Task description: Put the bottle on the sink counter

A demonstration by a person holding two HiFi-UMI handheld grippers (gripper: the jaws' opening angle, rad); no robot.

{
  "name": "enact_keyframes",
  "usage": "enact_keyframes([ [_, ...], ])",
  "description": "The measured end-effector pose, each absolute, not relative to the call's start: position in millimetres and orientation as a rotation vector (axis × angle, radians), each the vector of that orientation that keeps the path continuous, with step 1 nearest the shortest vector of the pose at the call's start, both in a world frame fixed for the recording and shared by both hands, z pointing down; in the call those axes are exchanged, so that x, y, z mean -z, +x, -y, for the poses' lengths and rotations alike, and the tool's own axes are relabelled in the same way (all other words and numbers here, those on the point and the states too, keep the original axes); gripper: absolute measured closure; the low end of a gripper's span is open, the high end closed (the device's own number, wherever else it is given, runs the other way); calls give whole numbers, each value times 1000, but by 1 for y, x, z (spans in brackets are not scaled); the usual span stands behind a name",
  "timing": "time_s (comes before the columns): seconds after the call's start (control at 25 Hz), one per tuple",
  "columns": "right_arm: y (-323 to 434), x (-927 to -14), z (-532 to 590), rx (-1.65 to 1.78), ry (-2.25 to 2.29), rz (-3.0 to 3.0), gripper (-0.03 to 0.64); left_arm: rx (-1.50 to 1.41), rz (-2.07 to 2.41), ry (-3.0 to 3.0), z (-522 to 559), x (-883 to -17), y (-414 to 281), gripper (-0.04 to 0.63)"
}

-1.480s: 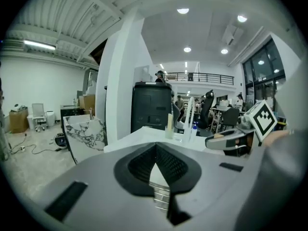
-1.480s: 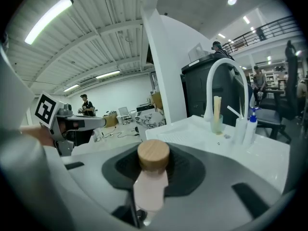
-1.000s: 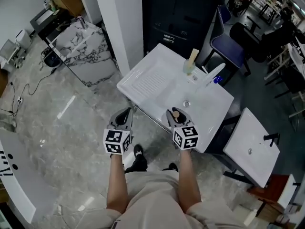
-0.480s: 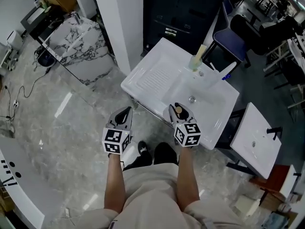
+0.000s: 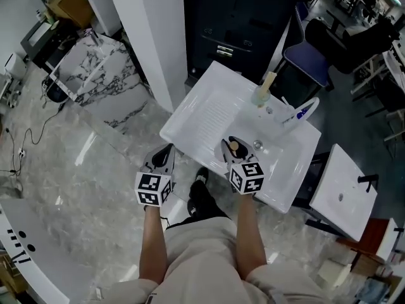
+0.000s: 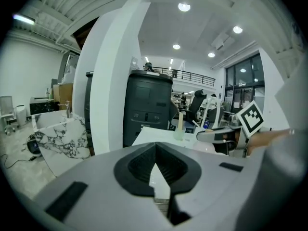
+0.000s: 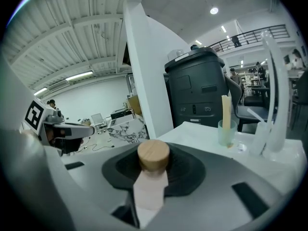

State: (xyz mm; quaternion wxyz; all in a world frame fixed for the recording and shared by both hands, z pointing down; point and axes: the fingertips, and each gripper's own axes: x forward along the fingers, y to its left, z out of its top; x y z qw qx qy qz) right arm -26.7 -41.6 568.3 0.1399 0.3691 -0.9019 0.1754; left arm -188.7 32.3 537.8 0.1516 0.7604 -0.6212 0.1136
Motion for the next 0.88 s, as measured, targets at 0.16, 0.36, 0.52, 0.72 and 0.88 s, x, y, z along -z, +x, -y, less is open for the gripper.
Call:
enact_keyframes([
  [0.16, -39, -565, 78, -493, 1081, 2616, 512, -322, 1768, 2229, 15, -531, -195, 589],
  [0.36, -48, -562, 121, -489, 1109, 2619, 512, -332, 1726, 2302, 66, -523, -188, 589],
  [0.52, -54, -562, 150, -484, 1108, 2609, 512, -332, 1686, 2330, 97, -521, -180, 589],
  [0.72, -54, -562, 179, -485, 1118, 2606, 512, -351, 1637, 2358, 123, -526, -167, 589],
  [0.88, -57, -564, 192, -501, 1126, 2611, 512, -361, 1613, 2371, 138, -530, -159, 589],
])
